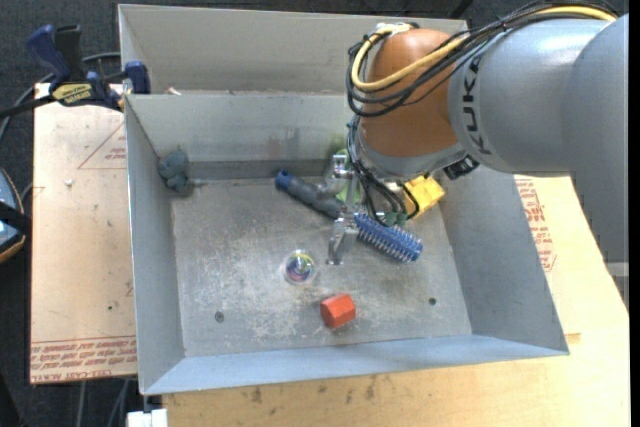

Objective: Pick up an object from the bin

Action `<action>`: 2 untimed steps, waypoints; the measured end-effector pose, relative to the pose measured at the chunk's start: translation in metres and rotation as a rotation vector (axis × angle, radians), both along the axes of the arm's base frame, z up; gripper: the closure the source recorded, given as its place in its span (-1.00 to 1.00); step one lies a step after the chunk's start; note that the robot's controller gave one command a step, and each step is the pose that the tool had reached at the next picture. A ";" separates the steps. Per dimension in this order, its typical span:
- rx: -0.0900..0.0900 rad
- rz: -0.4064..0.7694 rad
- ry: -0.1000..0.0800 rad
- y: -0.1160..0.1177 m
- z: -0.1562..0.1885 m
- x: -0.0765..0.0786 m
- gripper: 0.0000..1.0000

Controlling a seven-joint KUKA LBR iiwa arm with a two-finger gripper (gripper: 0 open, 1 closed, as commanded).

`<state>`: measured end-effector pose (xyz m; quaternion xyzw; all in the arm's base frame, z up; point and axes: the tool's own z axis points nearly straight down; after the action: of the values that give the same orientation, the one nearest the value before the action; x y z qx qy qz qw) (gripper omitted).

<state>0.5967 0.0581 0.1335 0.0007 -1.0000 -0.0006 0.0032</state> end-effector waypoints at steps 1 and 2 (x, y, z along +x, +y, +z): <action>0.003 -0.060 -0.021 0.010 -0.061 -0.092 -1.00; 0.006 -0.099 -0.031 0.001 -0.058 -0.111 -1.00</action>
Offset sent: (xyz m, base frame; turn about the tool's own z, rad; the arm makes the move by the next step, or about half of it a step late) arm -0.0947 0.0082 -0.0635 0.0586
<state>0.4856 0.0591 0.0752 -0.0487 -0.9987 -0.0038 -0.0121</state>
